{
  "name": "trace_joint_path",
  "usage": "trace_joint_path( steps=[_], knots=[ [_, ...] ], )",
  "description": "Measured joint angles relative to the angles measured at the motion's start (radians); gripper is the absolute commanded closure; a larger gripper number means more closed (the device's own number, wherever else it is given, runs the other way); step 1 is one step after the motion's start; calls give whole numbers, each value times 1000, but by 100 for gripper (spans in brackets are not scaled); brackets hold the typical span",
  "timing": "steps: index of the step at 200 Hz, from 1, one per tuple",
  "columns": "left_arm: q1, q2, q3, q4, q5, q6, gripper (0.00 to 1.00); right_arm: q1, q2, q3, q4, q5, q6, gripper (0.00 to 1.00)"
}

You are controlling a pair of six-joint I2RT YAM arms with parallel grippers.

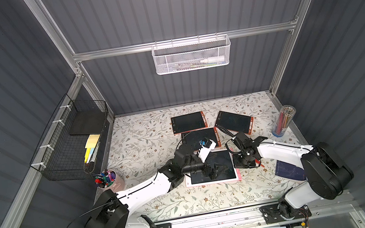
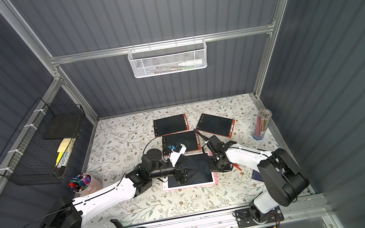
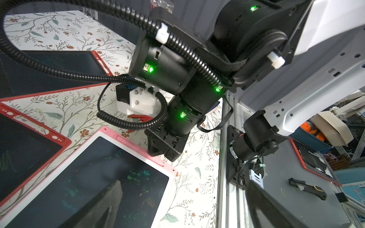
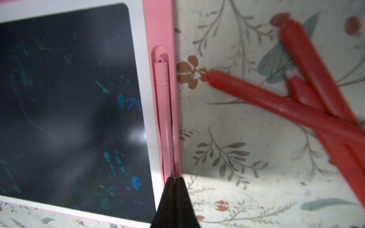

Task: Place the stylus back onto the writing tablet
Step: Adjust the stylus on the writing tablet.

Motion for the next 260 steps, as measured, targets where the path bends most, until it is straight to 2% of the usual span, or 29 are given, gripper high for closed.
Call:
trace_joint_path(
  steps=[52, 106, 260],
  knots=[
    [0, 0, 0, 0, 0, 0, 1, 23, -127, -52, -31, -14, 31, 100],
    [0, 0, 0, 0, 0, 0, 1, 52, -181, -121, -55, -29, 83, 100],
    [0, 0, 0, 0, 0, 0, 1, 98, -95, -110, -24, -20, 139, 100]
  ],
)
